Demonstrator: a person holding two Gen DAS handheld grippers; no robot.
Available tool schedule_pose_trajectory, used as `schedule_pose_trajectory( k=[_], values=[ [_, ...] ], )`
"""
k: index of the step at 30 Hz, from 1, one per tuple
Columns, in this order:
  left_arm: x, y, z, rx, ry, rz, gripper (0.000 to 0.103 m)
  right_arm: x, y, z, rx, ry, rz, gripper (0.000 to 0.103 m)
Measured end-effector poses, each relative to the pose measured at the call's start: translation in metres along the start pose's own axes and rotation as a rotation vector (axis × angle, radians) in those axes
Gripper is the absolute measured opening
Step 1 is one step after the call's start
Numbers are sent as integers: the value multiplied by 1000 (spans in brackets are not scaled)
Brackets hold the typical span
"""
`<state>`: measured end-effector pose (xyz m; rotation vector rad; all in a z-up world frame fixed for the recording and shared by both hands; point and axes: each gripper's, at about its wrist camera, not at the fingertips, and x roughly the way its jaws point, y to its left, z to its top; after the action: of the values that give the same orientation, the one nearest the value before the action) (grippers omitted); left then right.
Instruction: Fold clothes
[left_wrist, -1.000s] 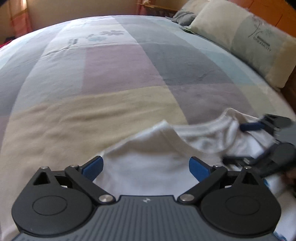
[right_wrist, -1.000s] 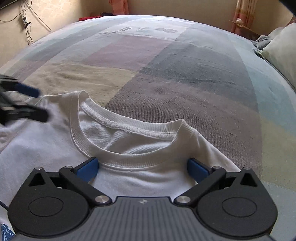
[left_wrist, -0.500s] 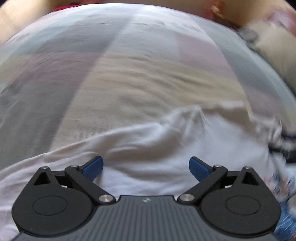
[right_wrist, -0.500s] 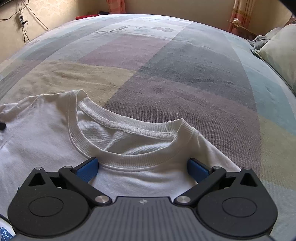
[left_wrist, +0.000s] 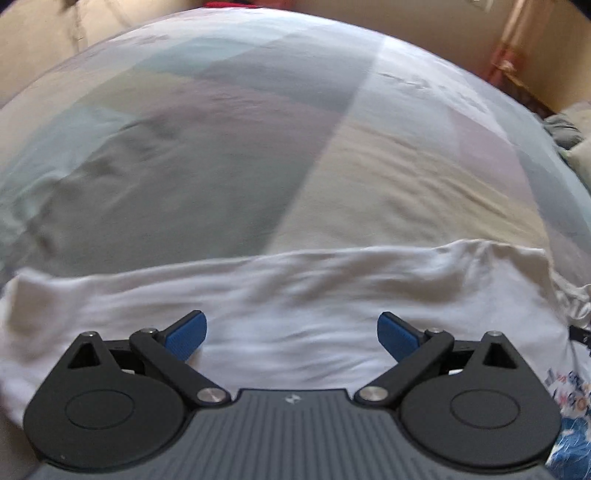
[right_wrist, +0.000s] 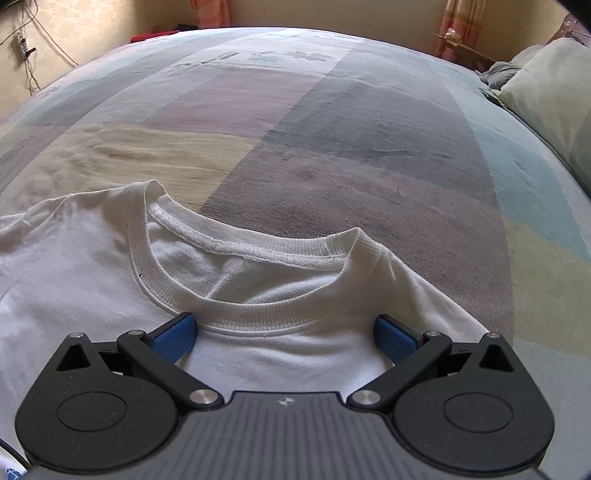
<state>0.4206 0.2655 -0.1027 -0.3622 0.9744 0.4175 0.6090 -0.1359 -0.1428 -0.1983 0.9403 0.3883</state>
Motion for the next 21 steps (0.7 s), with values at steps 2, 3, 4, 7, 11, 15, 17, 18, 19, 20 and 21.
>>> schedule_pose_trajectory(
  k=[2,3,4,7,11,15,17,18,19,20,21],
  values=[
    [-11,21,-5,-37,13,12,99,1,0,1,3,11,-3,103],
    [-16,35,-9,-59,25,16,99,1,0,2,4,17,-4,103],
    [-20,48,-13,-80,36,20,99,1,0,2,4,25,-4,103],
    [-29,76,-23,-111,51,46,99,3,0,6,5,58,-7,103],
    [-37,98,-26,-155,35,11,99,4,2,19,15,156,-21,103],
    [-30,97,-25,-116,44,-91,99,-9,18,30,17,174,-11,103],
    [-21,87,-28,-52,60,-138,99,-17,34,35,-5,156,19,103],
    [-17,83,-31,-22,63,-137,99,-21,45,39,-20,146,41,103],
    [-13,80,-34,7,63,-138,101,-24,56,43,-37,135,64,103],
    [-13,79,-37,26,45,-143,102,-27,67,47,-57,123,89,103],
    [-14,80,-40,29,29,-154,102,-29,79,51,-78,113,116,103]
  ],
)
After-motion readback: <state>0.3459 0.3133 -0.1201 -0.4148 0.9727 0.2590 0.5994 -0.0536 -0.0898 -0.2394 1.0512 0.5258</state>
